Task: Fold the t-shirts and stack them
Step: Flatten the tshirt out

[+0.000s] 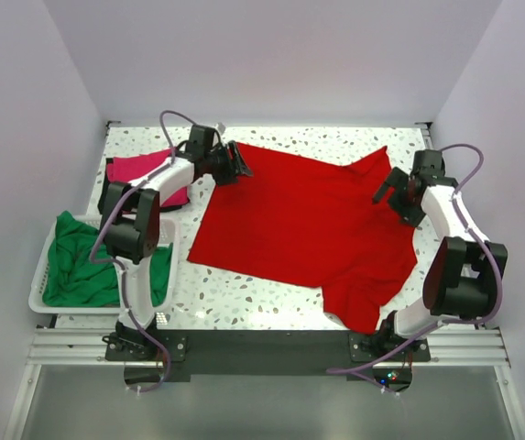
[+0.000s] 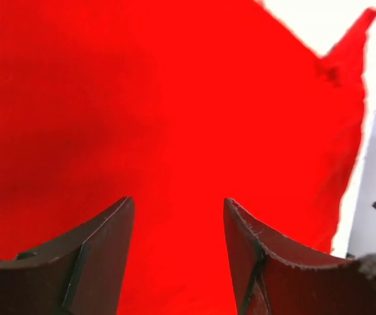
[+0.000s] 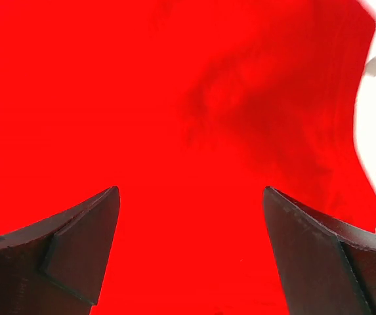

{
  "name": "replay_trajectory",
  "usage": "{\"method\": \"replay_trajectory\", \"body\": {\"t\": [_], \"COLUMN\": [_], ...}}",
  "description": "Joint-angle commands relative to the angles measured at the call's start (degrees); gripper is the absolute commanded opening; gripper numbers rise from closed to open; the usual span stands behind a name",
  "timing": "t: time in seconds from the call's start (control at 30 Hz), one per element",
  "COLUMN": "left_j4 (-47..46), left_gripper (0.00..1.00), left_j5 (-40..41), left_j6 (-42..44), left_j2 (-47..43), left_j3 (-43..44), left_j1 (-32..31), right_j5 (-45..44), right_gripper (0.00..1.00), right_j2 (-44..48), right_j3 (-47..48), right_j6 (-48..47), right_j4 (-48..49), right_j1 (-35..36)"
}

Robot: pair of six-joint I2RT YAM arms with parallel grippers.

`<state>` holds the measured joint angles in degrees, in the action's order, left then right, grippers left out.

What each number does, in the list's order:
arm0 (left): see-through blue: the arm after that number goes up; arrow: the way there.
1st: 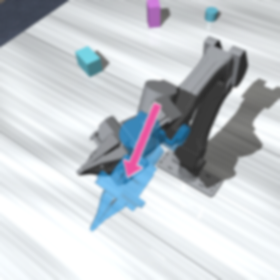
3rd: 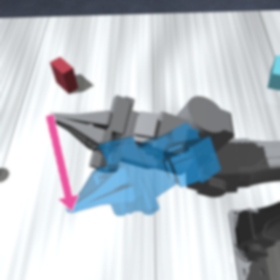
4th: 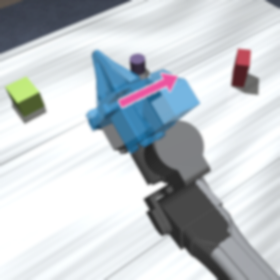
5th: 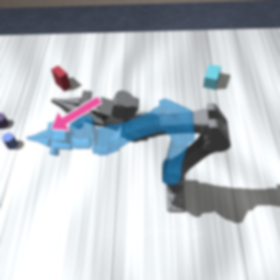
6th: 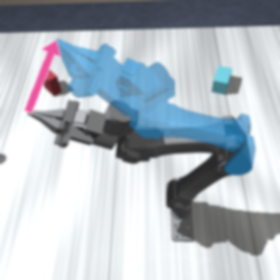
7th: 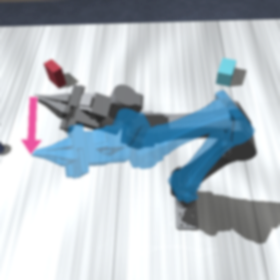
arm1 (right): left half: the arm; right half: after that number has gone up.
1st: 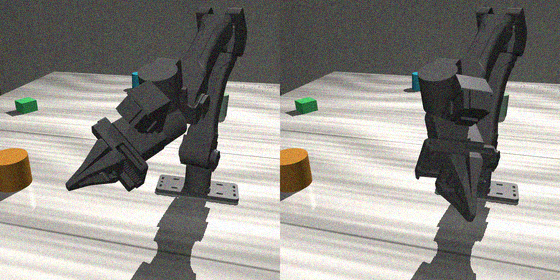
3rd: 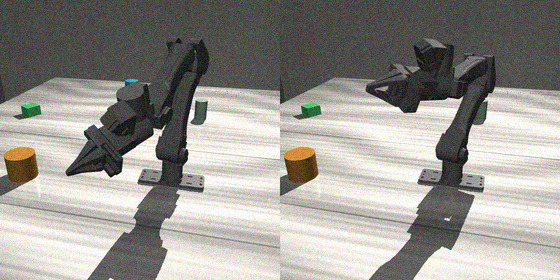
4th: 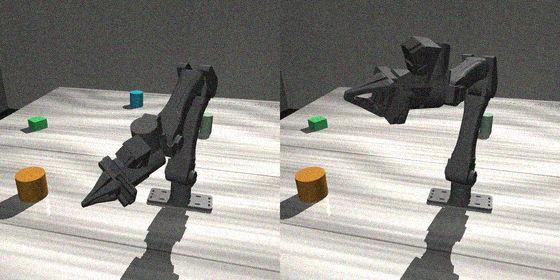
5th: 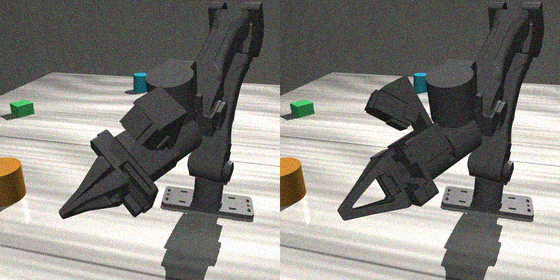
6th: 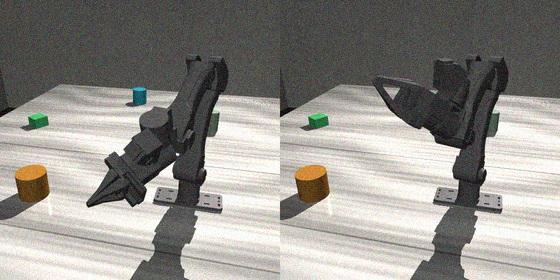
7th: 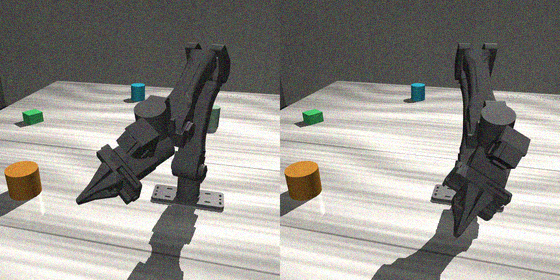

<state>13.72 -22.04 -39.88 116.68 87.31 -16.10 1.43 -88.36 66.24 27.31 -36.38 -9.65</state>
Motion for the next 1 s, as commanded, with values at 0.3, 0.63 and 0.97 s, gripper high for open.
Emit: {"method": "replay_trajectory", "body": {"t": [0.3,0.63,0.97], "left_j4": [8.3,11.2,5.8], "left_gripper": [0.61,0.61,0.61], "left_j5": [-2.6,-7.4,-12.9], "left_j6": [9.5,12.4,8.5], "left_j2": [11.9,23.1,33.7], "left_j3": [9.6,20.4,31.3], "left_j1": [1.8,2.9,4.1], "right_j5": [0.2,-2.3,-3.0], "right_gripper": [0.93,0.93,0.92], "right_j2": [-9.9,-21.1,-33.4], "right_j3": [0.6,8.5,25.1], "right_j6": [4.6,6.3,7.3], "right_j4": [2.8,1.1,-4.2], "right_j1": [0.2,0.2,0.2]}}
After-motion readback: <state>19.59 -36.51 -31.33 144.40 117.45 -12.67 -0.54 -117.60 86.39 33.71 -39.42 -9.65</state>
